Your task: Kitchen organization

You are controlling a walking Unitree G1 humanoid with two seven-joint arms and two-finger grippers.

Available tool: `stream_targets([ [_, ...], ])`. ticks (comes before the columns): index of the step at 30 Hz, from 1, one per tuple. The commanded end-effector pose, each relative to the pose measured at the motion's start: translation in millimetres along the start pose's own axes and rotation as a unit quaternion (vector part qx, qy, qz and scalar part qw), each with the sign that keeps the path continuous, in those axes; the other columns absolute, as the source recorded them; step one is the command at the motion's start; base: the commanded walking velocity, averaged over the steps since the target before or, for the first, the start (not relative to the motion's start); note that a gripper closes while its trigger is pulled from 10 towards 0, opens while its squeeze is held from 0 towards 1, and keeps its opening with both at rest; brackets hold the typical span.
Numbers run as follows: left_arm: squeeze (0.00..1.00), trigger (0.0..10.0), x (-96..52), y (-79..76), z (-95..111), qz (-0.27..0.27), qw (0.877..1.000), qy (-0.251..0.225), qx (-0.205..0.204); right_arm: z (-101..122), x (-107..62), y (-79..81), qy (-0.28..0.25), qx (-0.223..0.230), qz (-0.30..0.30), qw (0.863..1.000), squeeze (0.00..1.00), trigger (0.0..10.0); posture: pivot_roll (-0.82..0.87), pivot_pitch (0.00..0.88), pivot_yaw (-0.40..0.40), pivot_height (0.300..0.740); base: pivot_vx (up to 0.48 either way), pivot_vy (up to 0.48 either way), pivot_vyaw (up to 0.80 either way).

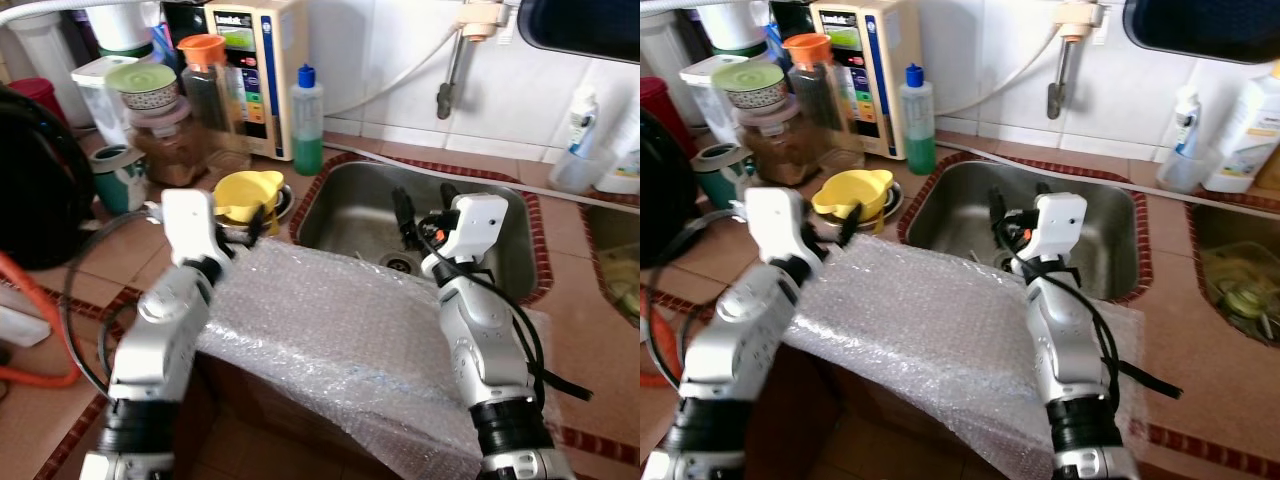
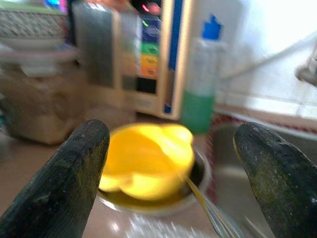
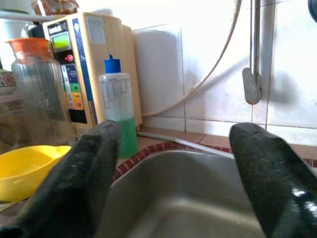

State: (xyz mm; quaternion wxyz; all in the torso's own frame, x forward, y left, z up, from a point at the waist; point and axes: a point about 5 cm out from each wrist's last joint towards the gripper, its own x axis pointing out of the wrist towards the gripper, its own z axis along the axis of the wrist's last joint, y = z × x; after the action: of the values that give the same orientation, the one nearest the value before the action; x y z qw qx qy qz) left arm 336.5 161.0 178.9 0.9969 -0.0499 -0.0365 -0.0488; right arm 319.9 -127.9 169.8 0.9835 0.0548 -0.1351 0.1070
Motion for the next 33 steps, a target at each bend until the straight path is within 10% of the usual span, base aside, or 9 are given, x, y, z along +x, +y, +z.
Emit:
stream_targets([
  [1, 0.0, 10.0, 5.7, 10.5, -2, 0.032, 0.999, -0.001, 0.005, 7, -3.9, 11.4, 0.006, 0.018, 0.019, 1.0, 1.0, 10.0, 0.05, 0.0, 0.044, 0.74, 0.0, 0.0, 0.0],
  [10, 0.0, 10.0, 22.5, 0.0, -11, 0.001, 0.999, 0.023, 0.024, 21, -9.5, 29.3, 0.04, 0.048, 0.067, 0.996, 0.92, 10.0, 0.02, 0.0, 0.058, 0.74, 0.0, 0.0, 0.0],
  [11, 0.0, 10.0, 21.6, -2.9, -14, -0.012, 0.999, 0.028, 0.033, 22, -8.8, 28.4, 0.042, 0.048, 0.063, 0.996, 0.16, 10.0, 0.02, 0.0, 0.056, 0.74, 0.0, 0.0, 0.0],
  [13, 0.0, 10.0, 18.3, -8.7, -20, -0.033, 0.997, 0.03, 0.068, 23, -7.8, 27.6, 0.047, 0.058, 0.057, 0.996, 0.0, 10.0, 0.02, 0.0, 0.06, 0.74, 0.0, 0.0, 0.0],
  [33, 0.0, 10.0, 8.5, -19.6, -60, -0.105, 0.962, 0.047, 0.246, 24, -9.0, 31.7, 0.075, 0.066, 0.068, 0.993, 0.0, 10.0, 0.02, 0.0, 0.059, 0.74, 0.0, 0.0, 0.0],
])
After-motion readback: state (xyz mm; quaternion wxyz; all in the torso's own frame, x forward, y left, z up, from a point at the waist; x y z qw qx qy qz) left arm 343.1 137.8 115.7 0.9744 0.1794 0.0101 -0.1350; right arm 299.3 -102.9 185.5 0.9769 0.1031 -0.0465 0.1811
